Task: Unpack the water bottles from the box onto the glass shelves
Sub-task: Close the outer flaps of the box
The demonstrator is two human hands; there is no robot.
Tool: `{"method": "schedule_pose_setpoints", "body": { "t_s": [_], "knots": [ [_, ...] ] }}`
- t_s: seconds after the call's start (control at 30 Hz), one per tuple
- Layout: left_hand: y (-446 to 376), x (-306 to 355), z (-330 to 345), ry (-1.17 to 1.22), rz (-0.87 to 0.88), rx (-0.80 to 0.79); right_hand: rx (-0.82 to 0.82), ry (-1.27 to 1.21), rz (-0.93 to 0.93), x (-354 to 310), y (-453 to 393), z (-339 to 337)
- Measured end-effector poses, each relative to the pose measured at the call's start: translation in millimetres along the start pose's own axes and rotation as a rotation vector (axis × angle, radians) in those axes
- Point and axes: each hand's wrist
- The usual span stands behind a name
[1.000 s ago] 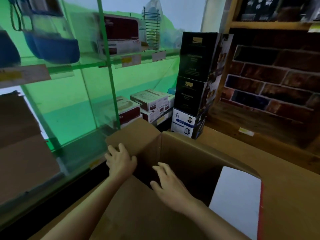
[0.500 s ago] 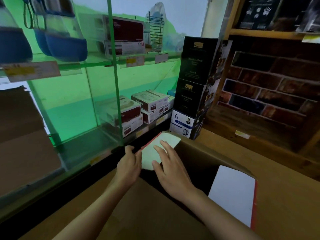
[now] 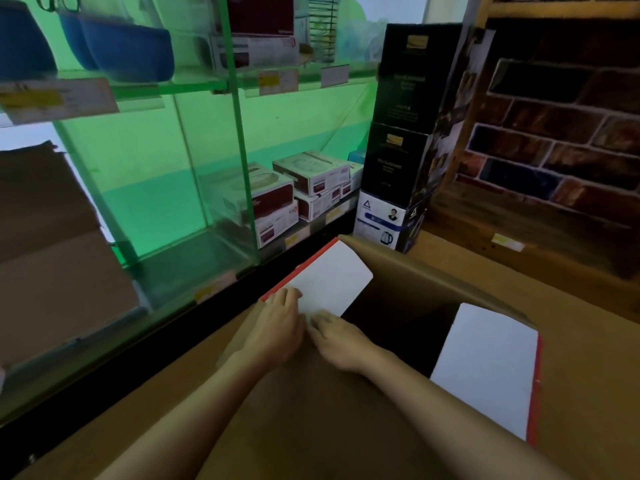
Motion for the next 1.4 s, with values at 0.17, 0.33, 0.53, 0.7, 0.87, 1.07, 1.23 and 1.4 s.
{"method": "schedule_pose_setpoints", "body": {
  "t_s": [0.17,0.33,0.53,0.7,0.87,1.07,1.23,1.4],
  "knots": [
    [10,-13,-11,-0.07,-0.063,0.069,0.038,0.099,-0.022,-3,10,-1],
    [14,-18,-22,-0.046,-0.405,-0.033,0.094,0.171,-0.072,-20,27,-8],
    [9,0,-51,-0.086,-0.392,0.049,0.046,0.294,-0.168,-49,54,-23],
    [-1,20,-71,-0.164,-0.404,0.005,-0.064,0.449,-0.24,-61,75,-50],
    [-16,43,-75,-0.213,-0.296,0.151,0.028,0.453,-0.199,-42,83,-90],
    [-31,74,-49,-0.181,0.08,0.3,0.215,0.536,-0.01,9,59,-102],
    [-30,70,8,-0.191,0.146,0.017,0.178,0.464,0.159,59,37,-64],
    [-41,69,54,-0.252,0.105,-0.172,0.037,0.361,0.241,93,21,-31]
  ]
}}
Point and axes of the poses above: each hand's wrist, its own y-axis away from the middle knuckle, its own z-axis out of the palm, x = y × z, and after that the axes turned 14 degrees about y, right-handed
